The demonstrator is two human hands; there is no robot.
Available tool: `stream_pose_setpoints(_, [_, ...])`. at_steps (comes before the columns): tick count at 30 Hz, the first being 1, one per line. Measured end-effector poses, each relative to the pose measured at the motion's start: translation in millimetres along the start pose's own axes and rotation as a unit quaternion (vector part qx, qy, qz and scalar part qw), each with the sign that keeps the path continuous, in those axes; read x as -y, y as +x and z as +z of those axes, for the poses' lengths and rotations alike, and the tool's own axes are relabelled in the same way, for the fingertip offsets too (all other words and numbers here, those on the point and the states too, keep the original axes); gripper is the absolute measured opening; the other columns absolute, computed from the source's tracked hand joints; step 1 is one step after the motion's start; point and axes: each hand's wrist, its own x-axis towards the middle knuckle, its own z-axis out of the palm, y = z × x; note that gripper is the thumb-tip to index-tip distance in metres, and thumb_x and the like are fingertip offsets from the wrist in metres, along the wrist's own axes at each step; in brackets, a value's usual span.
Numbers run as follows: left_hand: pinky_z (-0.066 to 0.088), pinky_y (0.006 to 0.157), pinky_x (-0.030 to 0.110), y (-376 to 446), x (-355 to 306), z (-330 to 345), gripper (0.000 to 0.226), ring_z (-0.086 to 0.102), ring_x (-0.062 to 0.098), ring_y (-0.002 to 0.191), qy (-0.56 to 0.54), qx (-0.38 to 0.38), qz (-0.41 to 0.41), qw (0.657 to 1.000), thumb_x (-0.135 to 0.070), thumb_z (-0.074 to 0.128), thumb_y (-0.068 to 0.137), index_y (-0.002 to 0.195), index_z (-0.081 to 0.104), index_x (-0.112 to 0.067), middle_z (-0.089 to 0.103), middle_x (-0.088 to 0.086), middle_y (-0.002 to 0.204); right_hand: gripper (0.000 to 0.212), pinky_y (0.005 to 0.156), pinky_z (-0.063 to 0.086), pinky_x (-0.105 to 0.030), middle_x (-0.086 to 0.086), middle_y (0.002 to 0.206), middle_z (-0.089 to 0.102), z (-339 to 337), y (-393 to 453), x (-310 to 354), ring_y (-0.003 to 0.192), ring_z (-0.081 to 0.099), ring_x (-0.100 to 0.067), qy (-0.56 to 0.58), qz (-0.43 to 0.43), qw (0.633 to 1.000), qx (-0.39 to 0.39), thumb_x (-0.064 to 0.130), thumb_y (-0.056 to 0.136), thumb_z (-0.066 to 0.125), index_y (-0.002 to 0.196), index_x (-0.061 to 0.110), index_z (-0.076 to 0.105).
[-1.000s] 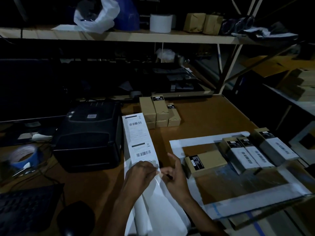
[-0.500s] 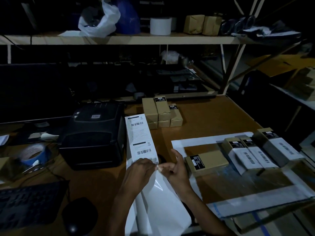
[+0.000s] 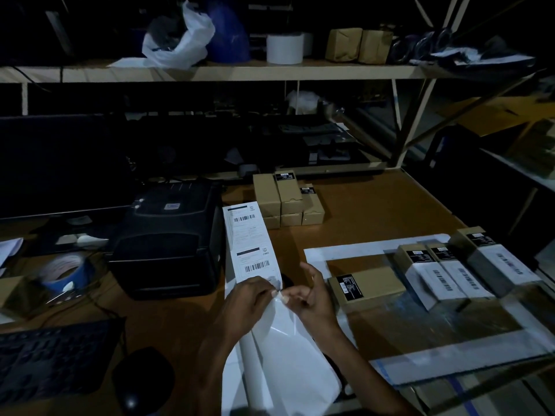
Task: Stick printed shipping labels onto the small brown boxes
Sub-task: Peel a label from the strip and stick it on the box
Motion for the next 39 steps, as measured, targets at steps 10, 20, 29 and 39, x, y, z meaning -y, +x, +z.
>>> stream_pose_setpoints(10, [0.033, 0.079, 0.002, 1.6, -2.8, 6.0, 0.015, 0.060, 0.012, 0.108, 0.012, 0.002, -0.039, 0.999, -0.021, 0.056, 0.100, 0.104, 0.069, -0.014, 0.069, -0.001, 0.113, 0.080, 0.089, 0.052, -0.020, -0.006, 0.091, 0.078, -1.7, 0.6, 5.2, 0.096, 0.073, -0.015, 0.006, -0.008, 1.000, -0.001, -0.009, 0.083, 0.073, 0.144, 0.024, 0.033])
stream_pose_setpoints(20, [0.053, 0.083, 0.029, 8.9, -0.4, 0.1, 0.024, 0.063, 0.008, 0.099, -0.051, 0.002, -0.090, 0.995, -0.044, 0.068, 0.088, 0.092, 0.070, -0.020, 0.071, -0.006, 0.101, 0.071, 0.087, 0.052, -0.016, -0.004, 0.091, 0.077, -5.4, -2.3, 5.6, 0.095, 0.073, -0.012, -0.021, -0.011, 1.000, -0.019, -0.003, 0.084, 0.075, 0.138, 0.025, 0.039])
stream_pose_setpoints(29, [0.048, 0.097, 0.028, 13.1, -2.0, 1.7, 0.015, 0.061, 0.014, 0.112, -0.011, 0.023, -0.094, 0.995, -0.025, 0.062, 0.097, 0.100, 0.074, -0.016, 0.070, -0.001, 0.117, 0.073, 0.088, 0.053, -0.022, -0.003, 0.092, 0.078, -5.9, 1.3, 9.2, 0.096, 0.073, -0.015, -0.031, -0.005, 0.999, -0.019, -0.006, 0.083, 0.075, 0.140, 0.024, 0.039])
stream_pose_setpoints(39, [0.053, 0.080, 0.022, 29.2, -2.2, -23.3, 0.011, 0.065, 0.016, 0.091, -0.004, -0.036, -0.147, 0.988, -0.019, 0.053, 0.101, 0.093, 0.060, -0.019, 0.069, 0.007, 0.105, 0.061, 0.091, 0.056, -0.029, 0.003, 0.084, 0.073, -19.0, 5.9, -11.8, 0.087, 0.070, -0.005, -0.192, -0.012, 0.979, -0.061, -0.008, 0.085, 0.070, 0.121, 0.038, 0.053])
